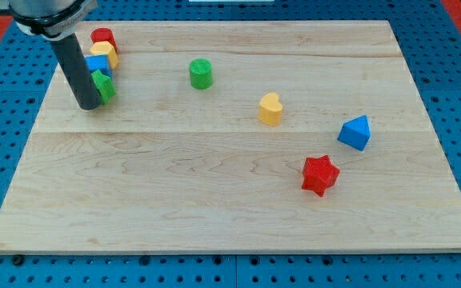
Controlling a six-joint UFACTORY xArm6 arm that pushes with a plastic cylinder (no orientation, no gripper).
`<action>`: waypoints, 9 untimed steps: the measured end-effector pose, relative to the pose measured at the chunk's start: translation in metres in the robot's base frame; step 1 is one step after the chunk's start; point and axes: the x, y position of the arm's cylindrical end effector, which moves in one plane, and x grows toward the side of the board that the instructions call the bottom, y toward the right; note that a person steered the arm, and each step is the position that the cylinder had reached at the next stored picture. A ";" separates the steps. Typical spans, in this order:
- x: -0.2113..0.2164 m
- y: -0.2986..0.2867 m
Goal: Move the green circle towards the top left
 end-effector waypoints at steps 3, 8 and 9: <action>0.006 -0.010; -0.022 0.181; -0.041 0.154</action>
